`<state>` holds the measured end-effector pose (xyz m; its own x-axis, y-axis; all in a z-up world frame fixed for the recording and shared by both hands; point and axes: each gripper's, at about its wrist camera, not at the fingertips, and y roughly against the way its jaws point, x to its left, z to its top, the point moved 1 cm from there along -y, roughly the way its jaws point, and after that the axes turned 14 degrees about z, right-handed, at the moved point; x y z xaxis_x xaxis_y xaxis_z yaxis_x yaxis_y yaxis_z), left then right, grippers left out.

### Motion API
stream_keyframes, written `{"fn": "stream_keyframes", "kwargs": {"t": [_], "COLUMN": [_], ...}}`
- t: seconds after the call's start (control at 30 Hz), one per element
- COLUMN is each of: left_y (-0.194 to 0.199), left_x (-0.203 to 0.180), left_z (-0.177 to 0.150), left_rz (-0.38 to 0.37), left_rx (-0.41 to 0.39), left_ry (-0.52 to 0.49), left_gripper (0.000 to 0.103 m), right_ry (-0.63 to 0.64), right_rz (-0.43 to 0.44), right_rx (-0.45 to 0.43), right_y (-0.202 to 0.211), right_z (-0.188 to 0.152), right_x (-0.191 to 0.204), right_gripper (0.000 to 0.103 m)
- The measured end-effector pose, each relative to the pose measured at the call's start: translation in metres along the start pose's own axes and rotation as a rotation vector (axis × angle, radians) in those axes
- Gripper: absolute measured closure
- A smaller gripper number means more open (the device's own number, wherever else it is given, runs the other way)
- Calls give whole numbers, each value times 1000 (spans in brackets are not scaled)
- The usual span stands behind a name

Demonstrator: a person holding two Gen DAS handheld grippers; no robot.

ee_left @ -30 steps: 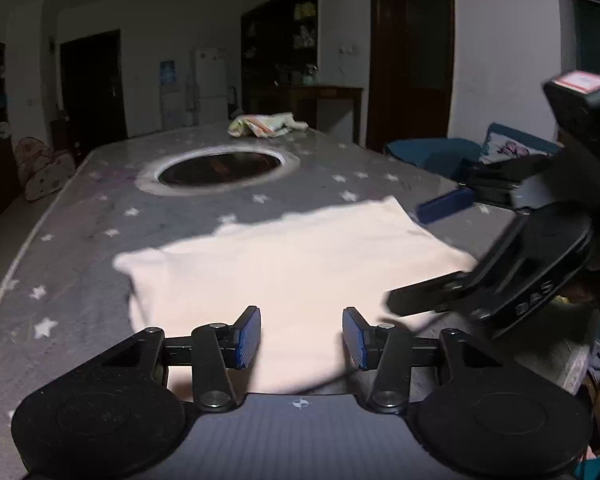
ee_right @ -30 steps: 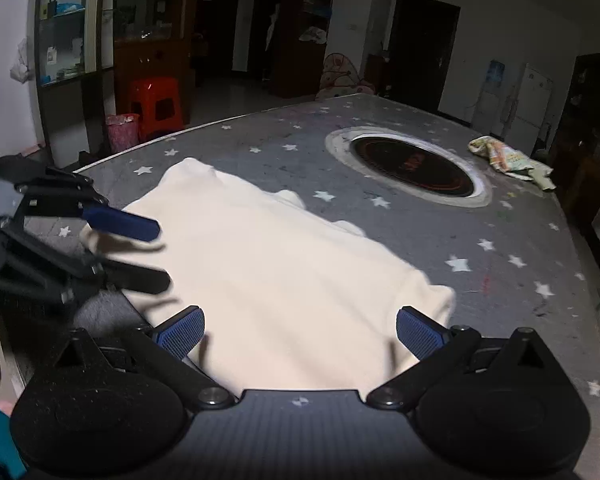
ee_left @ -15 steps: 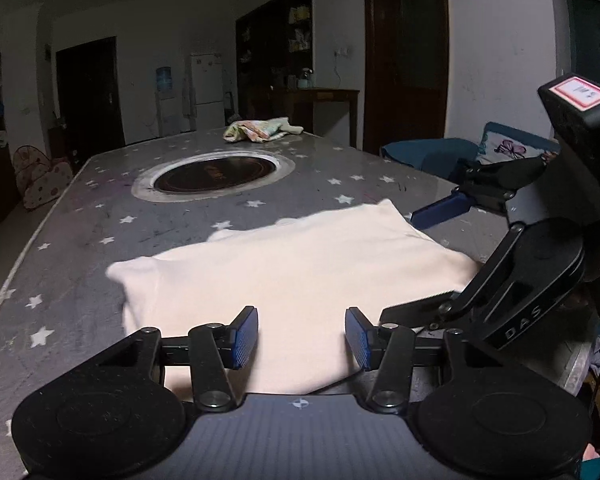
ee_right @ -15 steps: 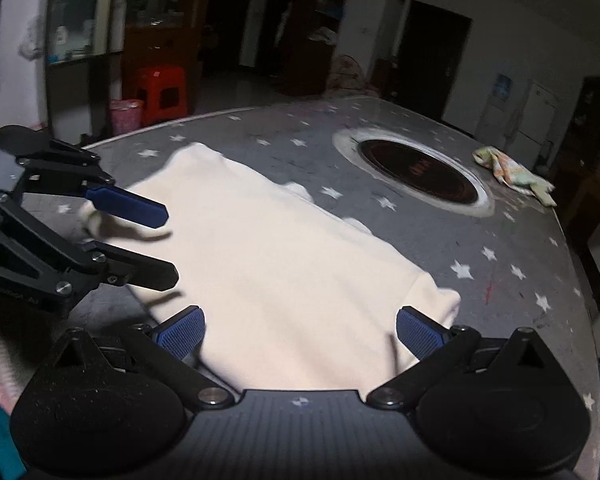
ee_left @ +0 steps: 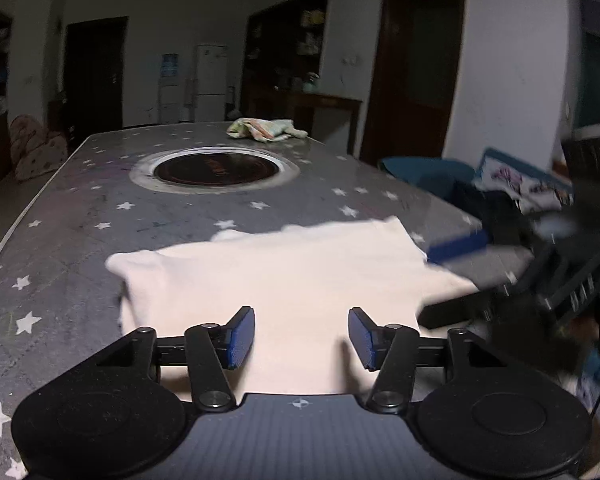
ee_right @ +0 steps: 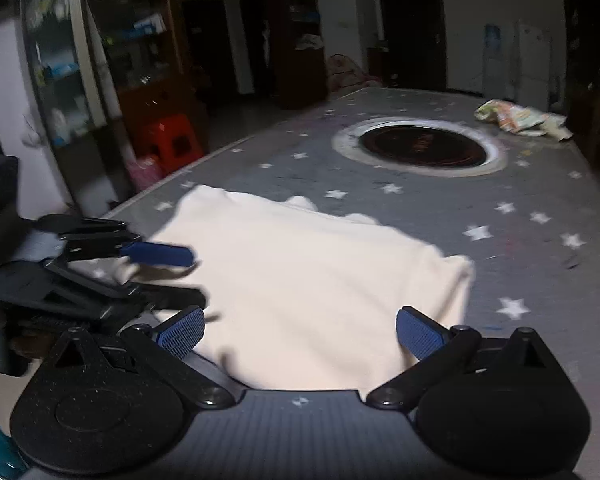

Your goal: Fold clothes

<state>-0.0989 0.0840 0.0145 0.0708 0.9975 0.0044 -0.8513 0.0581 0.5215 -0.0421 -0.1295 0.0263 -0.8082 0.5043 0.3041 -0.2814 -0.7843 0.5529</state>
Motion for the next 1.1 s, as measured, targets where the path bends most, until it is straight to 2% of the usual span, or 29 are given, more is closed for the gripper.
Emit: {"fn": "stream_keyframes", "kwargs": {"t": [0.07,0.17,0.33,0.53,0.67,0.73,0.93,1.1], "left_y": [-6,-5,0,-17,-37,-35,-27,-41], "left_x": [11,25,38,53,72,80,80,75], "left_z": [-2,-7,4,23,15,9,20,33], "left_rz": [16,-16,-18,-11,58,32,26,27], "left_rx": [29,41,23,-5,63,58,33,24], "left_ry": [39,100,153,240,314,355,361,337], "left_gripper": [46,46,46,45,46,45,43,41], "right_ry": [-41,-63,-71,-78,-126,-170,-180,-190], "right_rz": [23,48,60,52,44,36,29,40], "right_rx": [9,7,-8,-63,-72,-62,-78,-102], "right_y": [-7,-9,-1,-3,-15,-20,-11,-19], "right_z": [-3,-8,0,20,23,17,21,33], "right_x": [-6,-12,-14,-24,-40,-51,-57,-65], "right_gripper": [0,0,0,0,0,0,0,0]}}
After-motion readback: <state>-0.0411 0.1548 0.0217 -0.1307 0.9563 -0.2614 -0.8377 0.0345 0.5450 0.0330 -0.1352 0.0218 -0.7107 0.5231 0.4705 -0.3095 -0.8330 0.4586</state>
